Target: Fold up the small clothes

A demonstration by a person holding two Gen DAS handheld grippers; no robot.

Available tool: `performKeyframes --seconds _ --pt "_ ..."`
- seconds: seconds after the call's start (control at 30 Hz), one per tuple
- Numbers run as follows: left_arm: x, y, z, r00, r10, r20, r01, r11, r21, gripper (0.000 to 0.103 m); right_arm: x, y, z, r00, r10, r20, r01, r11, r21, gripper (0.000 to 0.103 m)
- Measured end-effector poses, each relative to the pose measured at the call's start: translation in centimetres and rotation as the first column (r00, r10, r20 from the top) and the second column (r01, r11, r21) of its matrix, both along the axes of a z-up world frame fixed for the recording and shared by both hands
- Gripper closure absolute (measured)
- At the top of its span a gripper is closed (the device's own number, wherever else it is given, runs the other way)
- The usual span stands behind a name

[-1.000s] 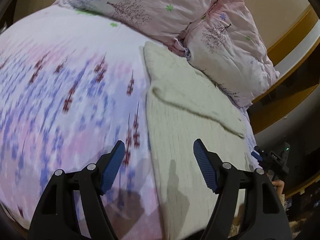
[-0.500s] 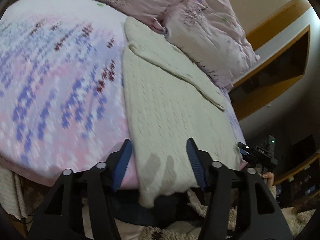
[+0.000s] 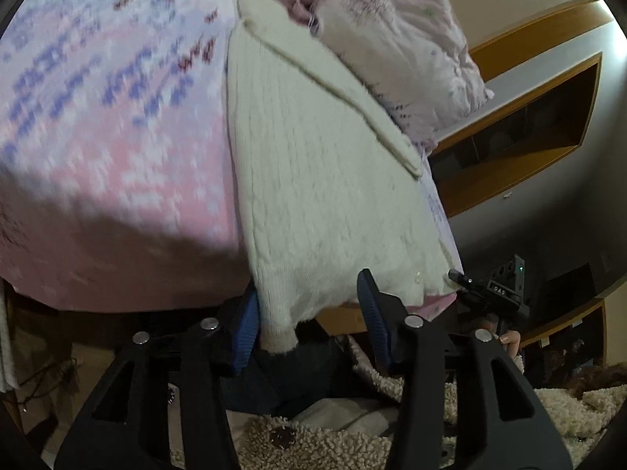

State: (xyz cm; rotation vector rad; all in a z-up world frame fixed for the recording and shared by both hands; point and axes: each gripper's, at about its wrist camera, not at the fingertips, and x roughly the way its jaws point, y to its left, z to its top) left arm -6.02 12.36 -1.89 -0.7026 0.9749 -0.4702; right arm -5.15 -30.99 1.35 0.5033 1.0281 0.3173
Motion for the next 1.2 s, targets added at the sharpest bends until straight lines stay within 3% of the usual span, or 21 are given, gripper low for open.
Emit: performKeyframes --seconds 0.1,0.17,0.2,0.3,0.63,0.77,0.97,1.2 --pt "0.5 -0.5 -0.5 1.0 -0.007 -0.018 0.007 1.0 -0.012 0.065 0.0 0.2 0.0 1.0 0.008 0.004 -0.008 1.0 -0.005 0.083" --pt "0.7 -0.7 -0.4 1.0 -0.016 -0.021 0.016 1.0 -0.005 0.076 0.0 0.6 0.0 1.0 0.017 0.008 -0.017 1.0 -0.025 0.095" --pt "0.7 -0.9 -0.3 1.0 -0.024 -0.018 0.024 1.0 0.005 0.085 0.1 0.8 0.1 1.0 0.02 0.017 -0.019 0.999 -0.041 0.095" --pt "0.5 -0.9 0.4 1.0 -0.028 0.001 0.028 0.999 0.029 0.095 0.2 1.3 0.9 0.998 0.024 0.06 -0.02 0.998 -0.062 0.097" --pt "2.4 0.1 5.7 0.99 0.012 0.137 -0.031 0.99 0.137 0.098 1.0 2.2 6.4 0.949 0.001 0.315 0.05 0.987 -0.152 0.098" --pt "4.1 0.3 8.6 0.98 0.02 0.199 -0.06 0.978 0.2 0.098 1.9 2.6 8.5 0.909 -0.007 0.416 0.088 0.98 -0.177 0.098" --pt "7.6 -0.1 13.4 0.949 0.026 0.316 -0.131 0.94 0.315 0.098 4.4 4.1 12.6 0.831 -0.001 0.556 0.148 0.964 -0.219 0.098" --pt "12.2 -0.2 16.9 0.921 0.026 0.388 -0.183 0.909 0.375 0.099 8.1 5.8 16.2 0.765 0.013 0.643 0.202 0.945 -0.259 0.098"
